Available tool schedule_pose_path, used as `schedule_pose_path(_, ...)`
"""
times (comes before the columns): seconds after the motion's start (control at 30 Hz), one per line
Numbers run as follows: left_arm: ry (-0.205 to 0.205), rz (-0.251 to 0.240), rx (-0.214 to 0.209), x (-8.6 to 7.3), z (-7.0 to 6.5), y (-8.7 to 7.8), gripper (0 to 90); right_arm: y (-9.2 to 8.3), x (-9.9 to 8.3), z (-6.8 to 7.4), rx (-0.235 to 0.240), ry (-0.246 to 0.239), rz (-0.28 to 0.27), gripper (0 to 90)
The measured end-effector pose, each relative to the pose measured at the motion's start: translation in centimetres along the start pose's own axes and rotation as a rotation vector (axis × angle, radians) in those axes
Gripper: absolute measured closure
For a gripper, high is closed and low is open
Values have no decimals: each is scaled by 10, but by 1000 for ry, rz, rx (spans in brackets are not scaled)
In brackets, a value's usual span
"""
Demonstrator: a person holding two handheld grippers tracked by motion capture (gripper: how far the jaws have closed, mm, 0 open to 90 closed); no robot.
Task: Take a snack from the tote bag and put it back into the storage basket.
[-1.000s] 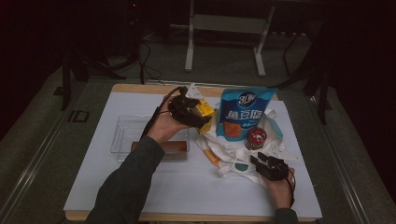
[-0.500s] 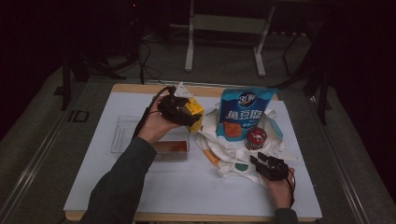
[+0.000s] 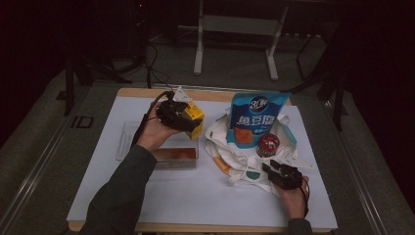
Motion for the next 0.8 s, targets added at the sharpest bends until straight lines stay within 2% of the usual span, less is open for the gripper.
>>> schedule_pose_path(0.6, -86, 4, 31, -26, 27, -8, 278, 0, 0, 0, -1, -2, 0, 598)
schedule_pose_path(0.8, -105, 5, 34, -33, 33, -10, 277, 0, 0, 0, -2, -2, 0, 598)
Point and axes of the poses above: each handheld gripper's, and its own axes: y roughly forward along the jaws, x roughly out of its top, z roughly to its left, the point moved 6 cm from there along y, roughly forward along the jaws, and after that the axes turned 15 degrees about z, right-handed, at the moved point
